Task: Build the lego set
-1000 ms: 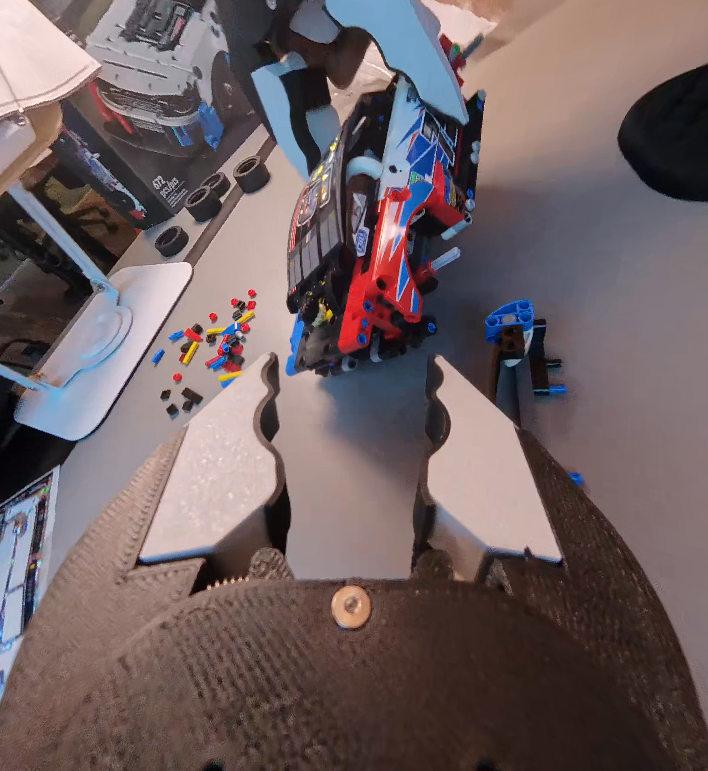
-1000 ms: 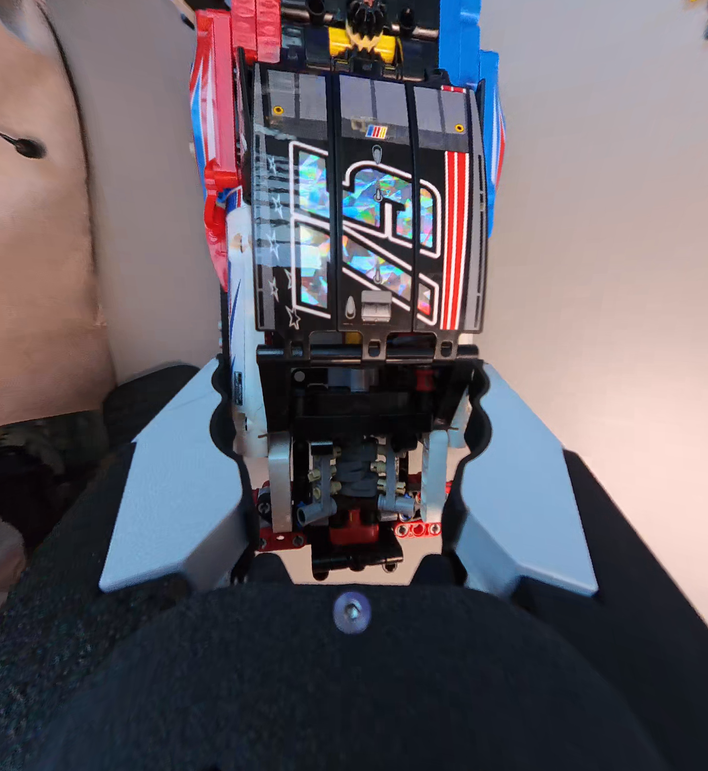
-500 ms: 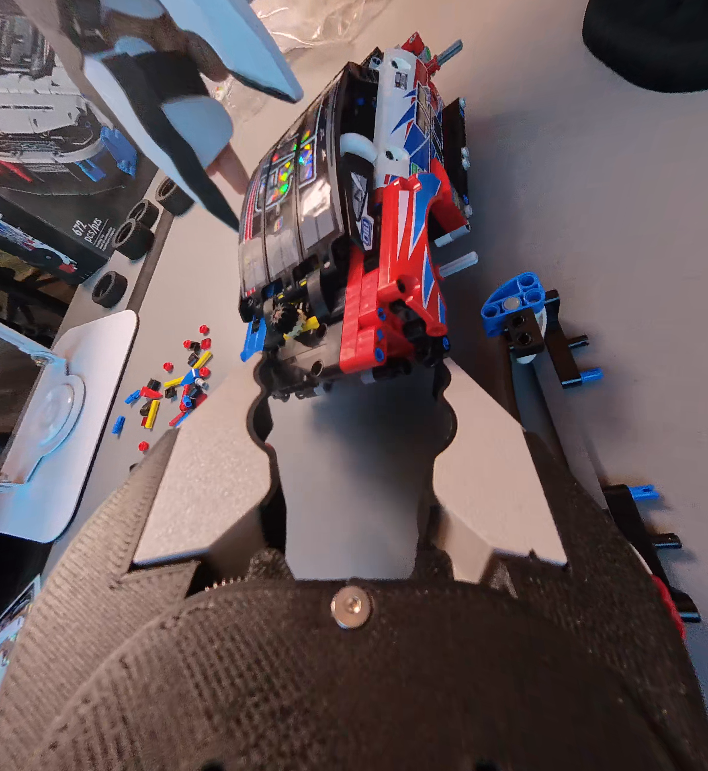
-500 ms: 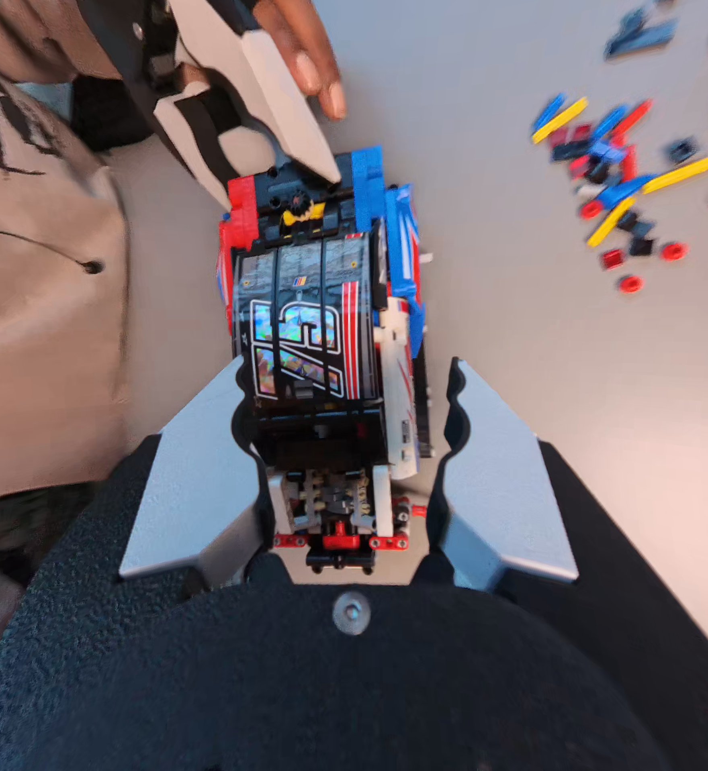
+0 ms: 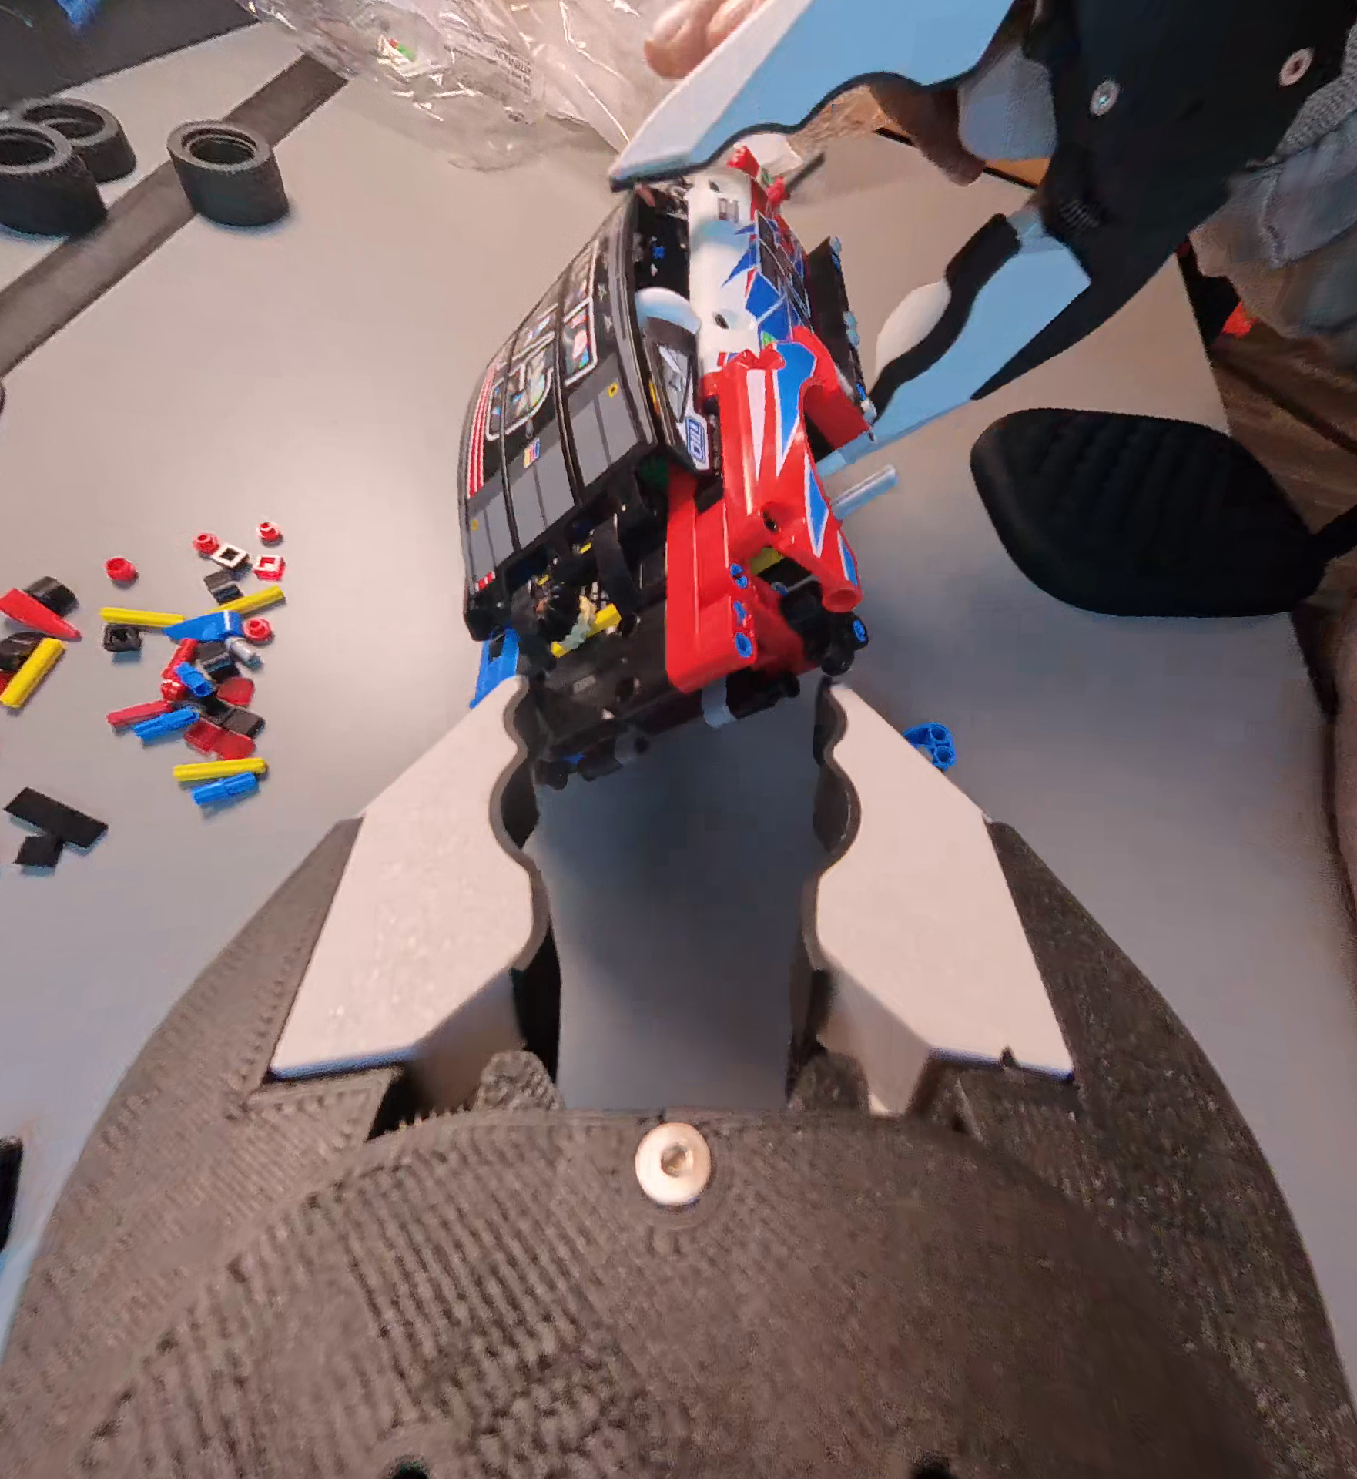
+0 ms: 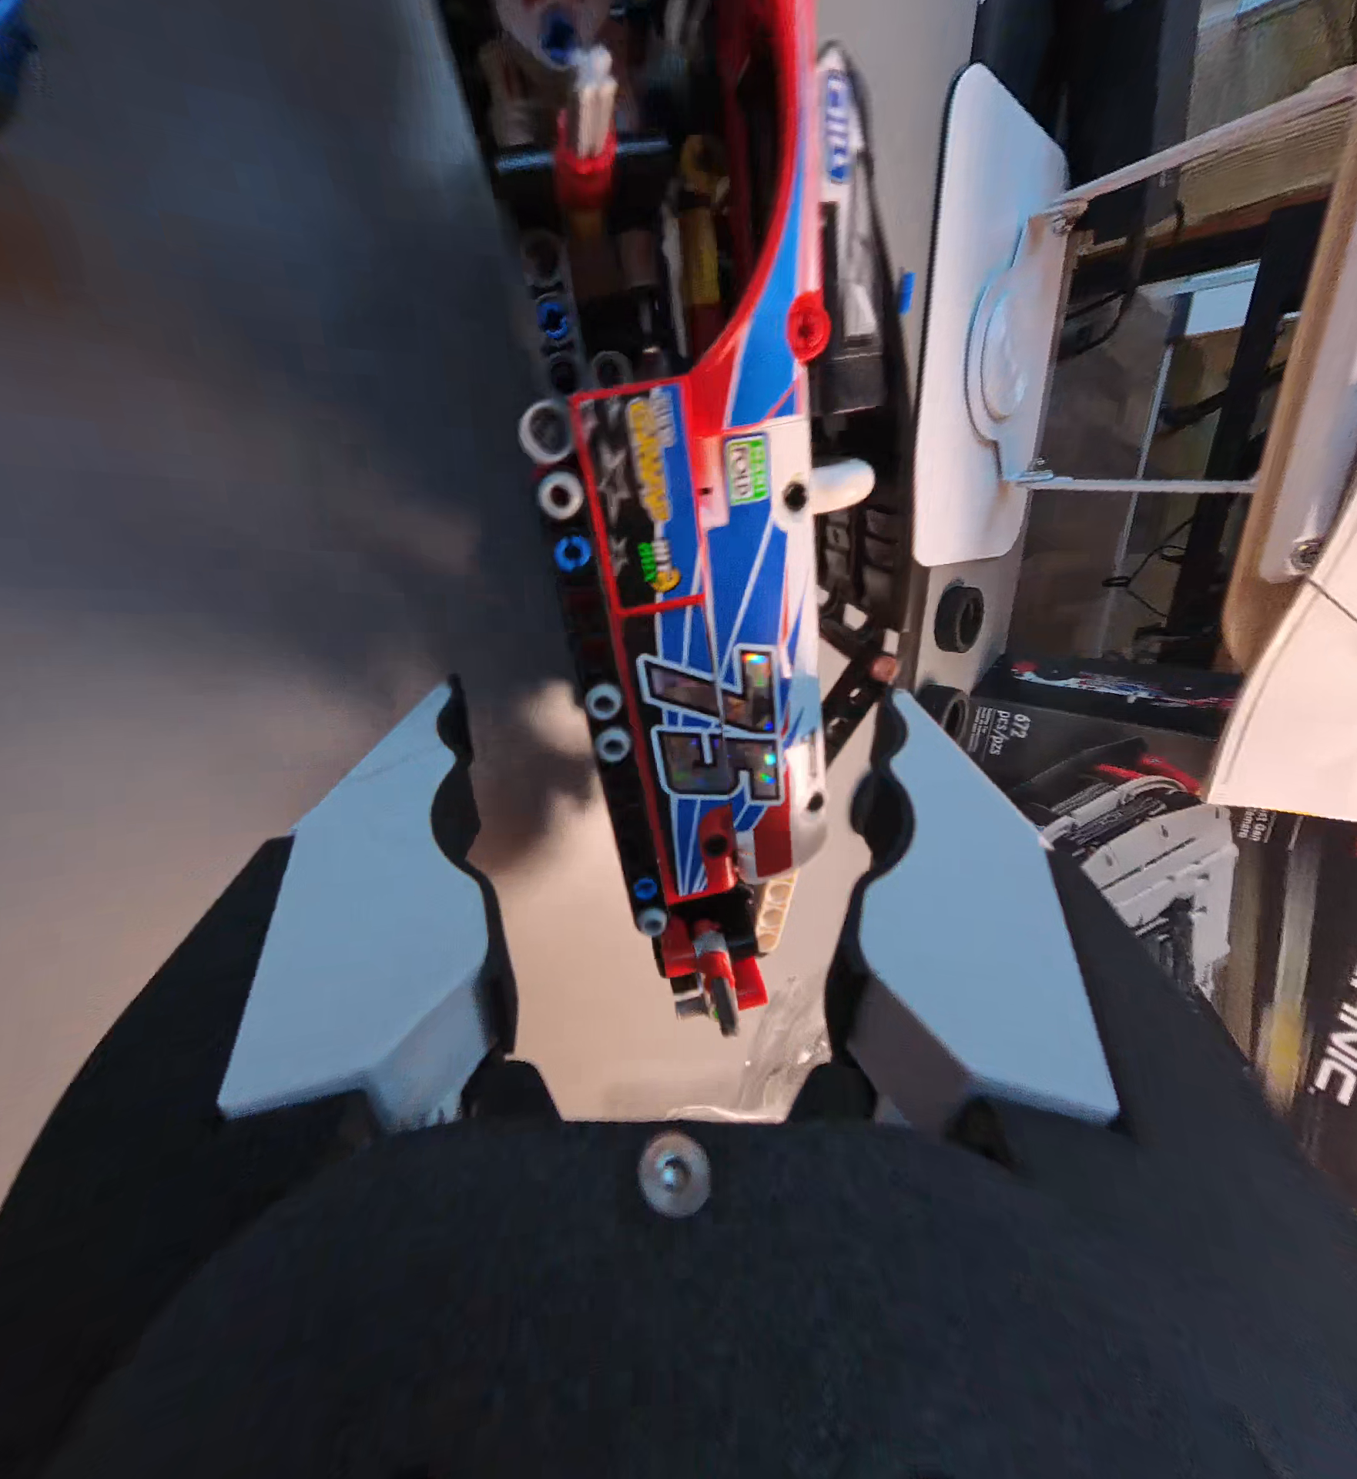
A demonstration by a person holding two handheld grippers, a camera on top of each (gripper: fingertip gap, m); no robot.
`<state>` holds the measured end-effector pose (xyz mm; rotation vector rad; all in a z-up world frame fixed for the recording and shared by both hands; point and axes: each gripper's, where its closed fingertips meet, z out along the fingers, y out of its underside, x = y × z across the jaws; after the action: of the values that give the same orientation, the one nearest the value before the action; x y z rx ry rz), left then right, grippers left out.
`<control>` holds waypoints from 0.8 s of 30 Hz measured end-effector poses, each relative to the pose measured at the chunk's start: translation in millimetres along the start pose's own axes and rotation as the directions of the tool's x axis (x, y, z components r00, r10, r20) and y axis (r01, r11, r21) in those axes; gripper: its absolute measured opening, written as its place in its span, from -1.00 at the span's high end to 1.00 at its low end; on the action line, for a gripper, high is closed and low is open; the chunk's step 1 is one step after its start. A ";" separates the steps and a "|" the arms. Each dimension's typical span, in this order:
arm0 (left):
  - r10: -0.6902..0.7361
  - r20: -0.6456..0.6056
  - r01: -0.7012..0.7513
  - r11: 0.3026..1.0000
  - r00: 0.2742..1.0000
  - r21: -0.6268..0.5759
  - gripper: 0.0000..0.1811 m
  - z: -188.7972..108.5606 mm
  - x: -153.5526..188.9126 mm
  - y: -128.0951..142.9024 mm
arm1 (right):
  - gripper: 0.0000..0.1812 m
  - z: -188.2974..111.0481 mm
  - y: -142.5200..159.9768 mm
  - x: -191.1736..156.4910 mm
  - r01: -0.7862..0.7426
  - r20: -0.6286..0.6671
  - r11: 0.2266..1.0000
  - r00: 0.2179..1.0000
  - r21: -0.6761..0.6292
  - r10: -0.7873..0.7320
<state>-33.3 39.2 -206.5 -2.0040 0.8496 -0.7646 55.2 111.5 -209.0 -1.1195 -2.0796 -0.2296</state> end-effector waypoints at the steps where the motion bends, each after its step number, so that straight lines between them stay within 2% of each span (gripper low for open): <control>1: -0.030 -0.033 0.031 0.999 0.999 0.027 0.35 -2.0 3.2 -4.4 | 0.11 1.1 -0.3 10.5 0.015 0.005 1.000 1.000 -0.003 -0.015; 2: -0.060 -0.058 0.063 0.997 0.996 0.046 0.40 -2.9 6.1 -7.3 | 0.26 0.1 0.0 18.4 0.047 0.036 0.999 0.998 -0.006 -0.047; 4: -0.065 -0.052 0.067 0.997 0.997 0.043 0.36 -1.5 8.7 -4.9 | 0.27 1.4 2.4 22.2 0.091 0.150 0.996 0.985 -0.025 -0.086; 7: -0.008 -0.021 0.008 1.000 1.000 0.025 0.21 -2.2 16.7 -1.8 | 0.29 3.8 3.0 25.9 0.176 0.261 0.984 0.952 -0.030 -0.162; 10: 0.012 0.005 -0.012 0.999 1.000 0.032 0.13 -9.2 20.1 -12.8 | 0.29 1.4 -4.2 23.1 0.231 0.379 0.973 0.900 0.000 -0.214; 13: -0.022 -0.027 0.021 1.000 0.999 -0.022 0.03 -1.4 25.7 -15.0 | 0.36 0.4 -12.9 21.9 0.285 0.477 0.958 0.841 0.012 -0.256; 15: -0.036 -0.025 0.034 0.995 0.999 -0.090 0.00 10.5 26.7 -6.1 | 0.49 2.8 -19.1 23.0 0.300 0.510 0.954 0.819 0.009 -0.263; 16: -0.045 -0.008 0.044 0.992 0.999 -0.121 0.02 16.3 24.8 -0.8 | 0.56 6.2 -22.9 26.5 0.296 0.498 0.955 0.827 0.008 -0.261; 17: -0.058 0.019 0.060 0.987 0.998 -0.152 0.06 21.2 20.7 5.2 | 0.54 8.9 -23.9 28.4 0.287 0.491 0.958 0.835 -0.001 -0.249; 20: -0.131 0.024 0.133 0.984 0.991 -0.121 0.13 27.7 18.3 4.9 | 0.46 14.2 -24.2 25.2 0.186 0.446 0.983 0.879 0.000 -0.166; 22: -0.165 0.023 0.167 0.981 0.986 -0.096 0.15 28.8 17.9 3.4 | 0.41 11.9 -25.1 31.8 0.065 0.325 0.997 0.943 0.039 -0.074; 24: -0.224 0.008 0.224 0.972 0.974 -0.067 0.21 29.7 18.7 3.1 | 0.34 -1.5 -23.0 42.3 -0.155 0.190 0.983 0.973 0.097 0.134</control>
<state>-0.8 36.2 -219.8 -2.1854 0.6624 -0.8718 23.9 124.2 -174.6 -1.2570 -2.1288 0.0627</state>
